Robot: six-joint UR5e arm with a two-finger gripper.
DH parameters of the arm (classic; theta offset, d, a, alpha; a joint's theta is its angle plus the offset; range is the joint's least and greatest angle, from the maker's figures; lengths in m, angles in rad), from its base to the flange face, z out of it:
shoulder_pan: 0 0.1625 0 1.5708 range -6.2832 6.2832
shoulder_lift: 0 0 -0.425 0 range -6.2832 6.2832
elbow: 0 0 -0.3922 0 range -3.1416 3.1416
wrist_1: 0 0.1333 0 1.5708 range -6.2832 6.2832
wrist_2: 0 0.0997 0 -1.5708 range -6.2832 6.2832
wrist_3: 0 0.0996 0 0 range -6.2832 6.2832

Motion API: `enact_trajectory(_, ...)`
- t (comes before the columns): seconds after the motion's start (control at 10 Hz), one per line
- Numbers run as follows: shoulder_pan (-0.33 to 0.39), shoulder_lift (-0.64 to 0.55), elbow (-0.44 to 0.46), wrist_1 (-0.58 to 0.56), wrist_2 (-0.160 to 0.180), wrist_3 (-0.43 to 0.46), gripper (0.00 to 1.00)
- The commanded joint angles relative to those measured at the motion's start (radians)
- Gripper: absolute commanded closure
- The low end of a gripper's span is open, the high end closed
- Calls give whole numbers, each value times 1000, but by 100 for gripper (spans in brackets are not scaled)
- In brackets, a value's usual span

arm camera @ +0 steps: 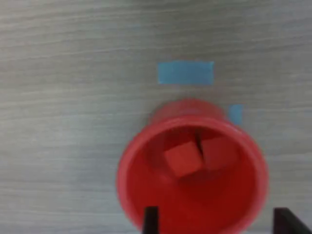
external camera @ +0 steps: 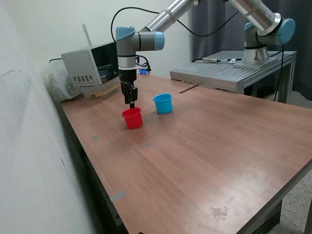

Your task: Place red objects in the red bin, and blue objects in the blue bin.

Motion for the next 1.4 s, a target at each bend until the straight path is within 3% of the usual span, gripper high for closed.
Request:
enact_trajectory(0.0, 29, -34, 22, 43, -1, -17, 0)
enact_trajectory(0.1, 39, -82, 59, 65, -1, -12, 0)
enact_trajectory(0.3, 90, -291, 213, 170, -1, 7, 0)
enact_trajectory(0.6, 204, -644, 375, 425, -8, 113, 0)
enact_trajectory(0.8, 271, -827, 427, 592, -11, 188, 0)
enact_trajectory(1.0, 308, -924, 438, 723, -10, 250, 0)
enact_trajectory(1.3, 333, -1001, 495, 755, -7, 253, 0)
